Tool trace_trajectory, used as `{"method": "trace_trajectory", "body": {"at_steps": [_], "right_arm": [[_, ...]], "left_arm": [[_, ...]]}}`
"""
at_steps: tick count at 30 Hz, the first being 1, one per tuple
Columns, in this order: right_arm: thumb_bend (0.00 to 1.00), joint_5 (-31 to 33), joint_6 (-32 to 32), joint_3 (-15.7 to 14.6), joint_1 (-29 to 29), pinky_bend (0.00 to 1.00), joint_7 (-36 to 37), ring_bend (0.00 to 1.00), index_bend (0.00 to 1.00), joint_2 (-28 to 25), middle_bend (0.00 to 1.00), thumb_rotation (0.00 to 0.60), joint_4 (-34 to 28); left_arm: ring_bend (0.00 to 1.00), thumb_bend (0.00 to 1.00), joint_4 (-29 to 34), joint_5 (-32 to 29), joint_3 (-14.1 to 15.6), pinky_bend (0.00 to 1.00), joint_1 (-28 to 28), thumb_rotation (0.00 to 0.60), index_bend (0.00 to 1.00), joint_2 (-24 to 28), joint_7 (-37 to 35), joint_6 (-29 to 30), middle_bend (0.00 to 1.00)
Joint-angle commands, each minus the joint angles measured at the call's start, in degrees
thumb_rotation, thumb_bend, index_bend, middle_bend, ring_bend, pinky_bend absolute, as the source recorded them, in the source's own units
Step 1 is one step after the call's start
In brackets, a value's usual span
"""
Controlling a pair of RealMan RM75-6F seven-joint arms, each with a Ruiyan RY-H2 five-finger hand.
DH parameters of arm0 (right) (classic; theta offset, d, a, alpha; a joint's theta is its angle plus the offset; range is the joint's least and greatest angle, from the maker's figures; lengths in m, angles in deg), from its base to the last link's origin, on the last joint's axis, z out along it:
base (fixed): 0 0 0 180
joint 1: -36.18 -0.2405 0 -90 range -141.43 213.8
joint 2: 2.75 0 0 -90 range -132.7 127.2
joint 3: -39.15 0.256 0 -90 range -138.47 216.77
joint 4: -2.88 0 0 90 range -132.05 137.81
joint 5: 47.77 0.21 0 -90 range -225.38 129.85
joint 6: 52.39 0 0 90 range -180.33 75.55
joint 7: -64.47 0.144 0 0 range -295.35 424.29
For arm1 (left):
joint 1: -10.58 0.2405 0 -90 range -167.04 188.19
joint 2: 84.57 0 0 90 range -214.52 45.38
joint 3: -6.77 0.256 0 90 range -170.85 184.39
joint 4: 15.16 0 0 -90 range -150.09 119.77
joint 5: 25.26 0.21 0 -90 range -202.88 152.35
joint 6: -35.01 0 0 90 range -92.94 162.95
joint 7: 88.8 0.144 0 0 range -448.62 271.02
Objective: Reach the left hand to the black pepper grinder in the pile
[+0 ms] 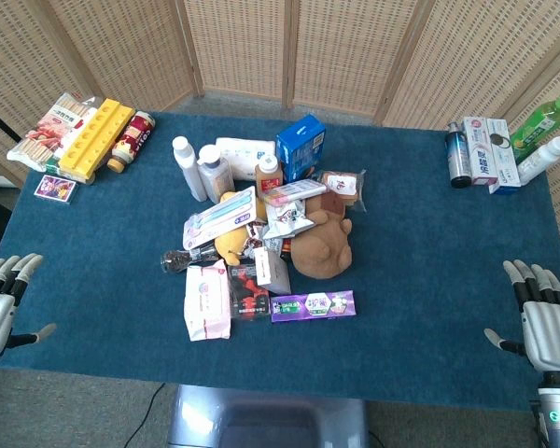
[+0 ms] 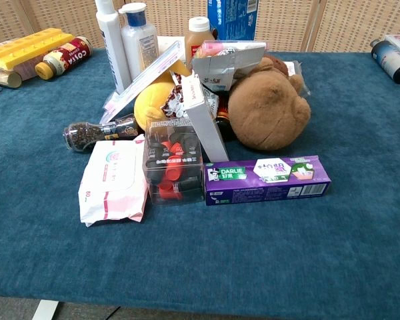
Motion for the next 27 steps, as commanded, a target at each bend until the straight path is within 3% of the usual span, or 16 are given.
{"method": "trace_trajectory", "body": {"at_steps": [1,9,14,20,27], "right_arm": [[0.0,0.1,-0.1,0.0,0.0,0.0,0.0,0.0,0.0,0.0,0.0,0.6,0.1],[0.0,0.4,0.1,0.3,0.0,0.0,1.0,0.0,0.0,-0.4,0.0,0.6,-0.2],[0.0,0.4,0.1,0.5,0.1,0.0,1.7,0.0,0.0,-0.7,0.0,0.6,-0.5],[0.0,0.5,0.4,0.7,0.2,0.0,2.8,0.0,0.0,-1.3,0.0,0.6,-0.7],[0.0,0.6,0.5,1.0,0.3,0.0,4.2,0.0,0.0,-2.0,0.0,0.6,-0.8]], "left_arm": [[0.0,0.0,0.2,-0.3,-0.1,0.0,-0.1,0.6,0.0,-0.1,-0.1,-0.1,0.0],[0.0,0.0,0.3,-1.4,-0.9,0.0,-1.6,0.6,0.0,-1.1,-0.6,-2.5,0.0],[0.0,0.0,0.6,-3.4,-3.4,0.0,-5.9,0.6,0.0,-2.6,0.0,-7.5,0.0],[0.0,0.0,0.9,-7.8,-7.3,0.0,-12.3,0.6,0.0,-6.0,4.0,-14.3,0.0],[0.0,0.0,-2.8,-14.6,-9.7,0.0,-19.2,0.6,0.0,-13.2,11.9,-21.8,0.0]]}}
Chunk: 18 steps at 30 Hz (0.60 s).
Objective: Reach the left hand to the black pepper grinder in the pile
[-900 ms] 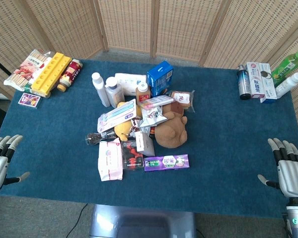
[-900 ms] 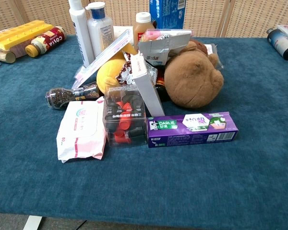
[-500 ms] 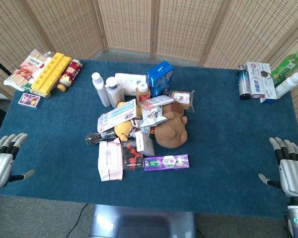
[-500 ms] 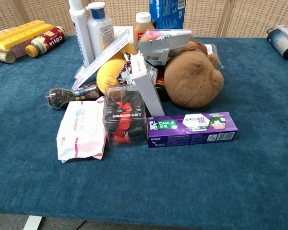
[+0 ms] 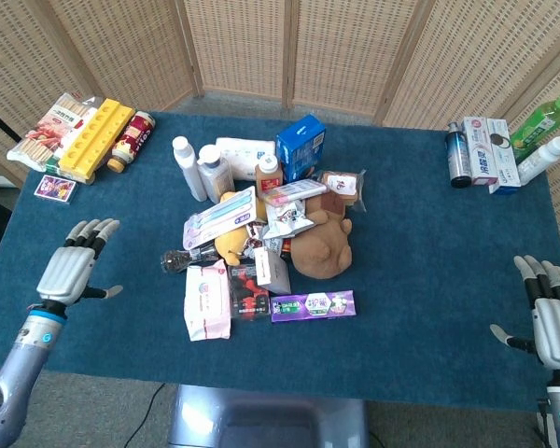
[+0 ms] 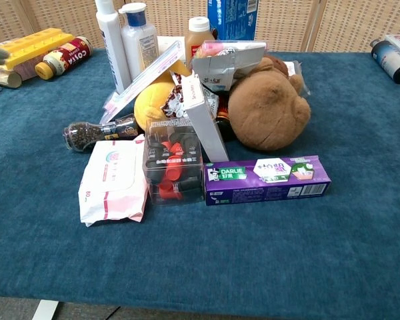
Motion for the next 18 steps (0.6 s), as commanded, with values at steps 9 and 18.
{"method": "trace_trajectory", "body": {"at_steps": [9,18], "right_arm": [[0.0,0.6,-0.2,0.5,0.1,0.0,2.2,0.0,0.0,-0.9,0.0,0.6,0.1],[0.0,0.8,-0.3,0.7,0.2,0.0,3.9,0.0,0.0,-1.5,0.0,0.6,0.2]], "left_arm": [[0.0,0.0,-6.4,-12.0,-3.3,0.0,-9.3,0.6,0.0,-11.8,12.0,-7.5,0.0],[0.0,0.0,-7.8,-18.6,-3.2,0.0,-12.1,0.6,0.0,-16.3,18.3,-7.3,0.0]]}}
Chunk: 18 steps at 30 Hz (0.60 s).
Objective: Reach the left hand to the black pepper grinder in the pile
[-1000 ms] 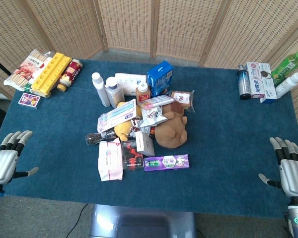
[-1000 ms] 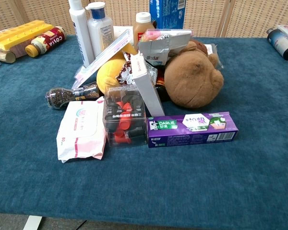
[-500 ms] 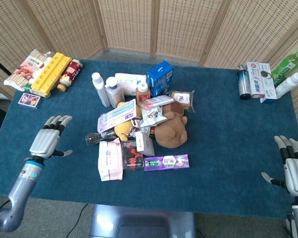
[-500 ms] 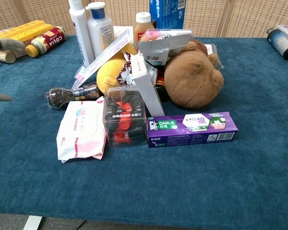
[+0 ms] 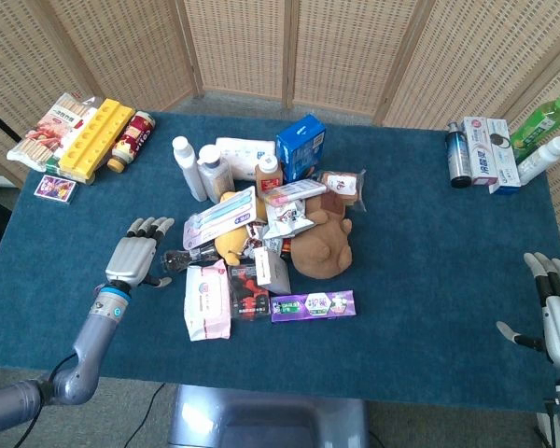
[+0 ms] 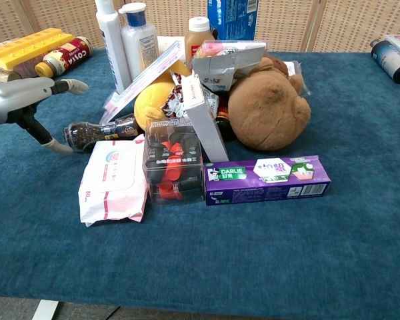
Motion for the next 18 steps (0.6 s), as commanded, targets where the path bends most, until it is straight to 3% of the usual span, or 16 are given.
{"method": "trace_trajectory", "body": {"at_steps": [1,11,15,18], "right_arm": [[0.0,0.1,-0.1,0.1,0.0,0.0,0.3,0.0,0.0,-0.1,0.0,0.6,0.1],[0.0,0.0,-0.3,0.0,0.0,0.0,1.0,0.0,0.0,-0.3,0.0,0.6,0.2],[0.0,0.2,-0.3,0.2,-0.1,0.0,1.2,0.0,0.0,-0.4,0.0,0.6,0.3],[0.0,0.2,-0.3,0.2,0.0,0.0,1.7,0.0,0.0,-0.5,0.0,0.6,0.3]], "left_arm": [[0.0,0.0,-0.4,-1.7,0.2,0.0,-0.8,0.6,0.0,-1.6,1.8,0.8,0.0],[0.0,0.0,-3.5,-6.5,-0.3,0.02,-4.0,0.6,0.02,-5.2,6.3,0.7,0.0],[0.03,0.0,-5.4,-7.9,0.0,0.21,-5.0,0.6,0.15,-7.3,7.9,0.9,0.02],[0.17,0.0,-6.5,-8.1,0.2,0.37,-5.3,0.6,0.23,-8.7,8.5,1.8,0.13]]}}
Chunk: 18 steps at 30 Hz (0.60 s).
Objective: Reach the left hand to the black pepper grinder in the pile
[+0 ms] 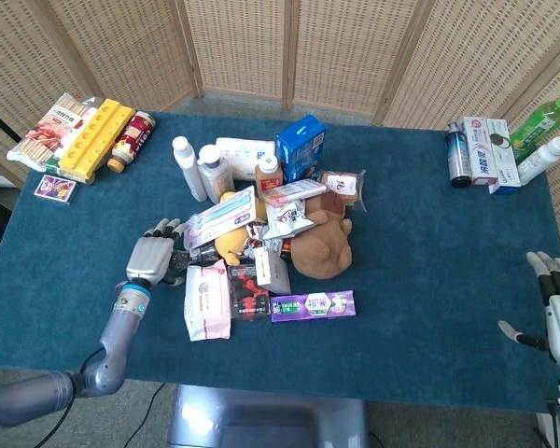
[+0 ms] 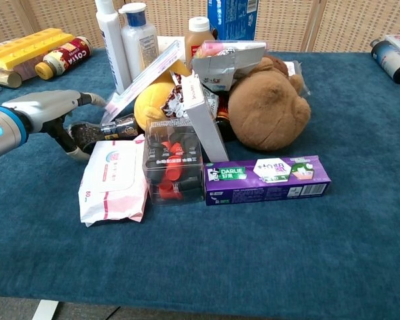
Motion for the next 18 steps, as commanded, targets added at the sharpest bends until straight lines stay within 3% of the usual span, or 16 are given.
{"method": "trace_trajectory", "body": {"at_steps": [1,4,10,14,18], "right_arm": [[0.0,0.0,0.1,0.1,0.1,0.0,0.4,0.0,0.0,-0.1,0.0,0.6,0.0],[0.0,0.0,0.1,0.1,0.1,0.0,0.9,0.0,0.0,-0.2,0.0,0.6,0.1],[0.0,-0.1,0.0,0.1,0.1,0.0,1.3,0.0,0.0,-0.3,0.0,0.6,0.2],[0.0,-0.2,-0.1,0.0,0.1,0.0,1.1,0.0,0.0,-0.3,0.0,0.6,0.2],[0.0,-0.2,-0.1,-0.1,0.1,0.0,0.9,0.0,0.0,-0.3,0.0,0.6,0.1]], "left_arm": [[0.23,0.0,-1.4,0.3,0.3,0.41,-0.4,0.6,0.26,-1.7,0.4,1.6,0.2],[0.41,0.0,-3.3,1.5,0.7,0.51,-0.3,0.6,0.36,-3.3,0.3,3.3,0.4],[0.6,0.0,-5.9,4.0,1.0,0.65,0.1,0.6,0.54,-5.1,-1.1,5.4,0.63],[0.7,0.0,-7.3,5.8,1.1,0.72,0.5,0.6,0.65,-5.8,-2.1,7.0,0.75],[0.73,0.0,-7.3,7.0,0.6,0.74,1.0,0.6,0.68,-5.4,-3.4,8.1,0.79]]}}
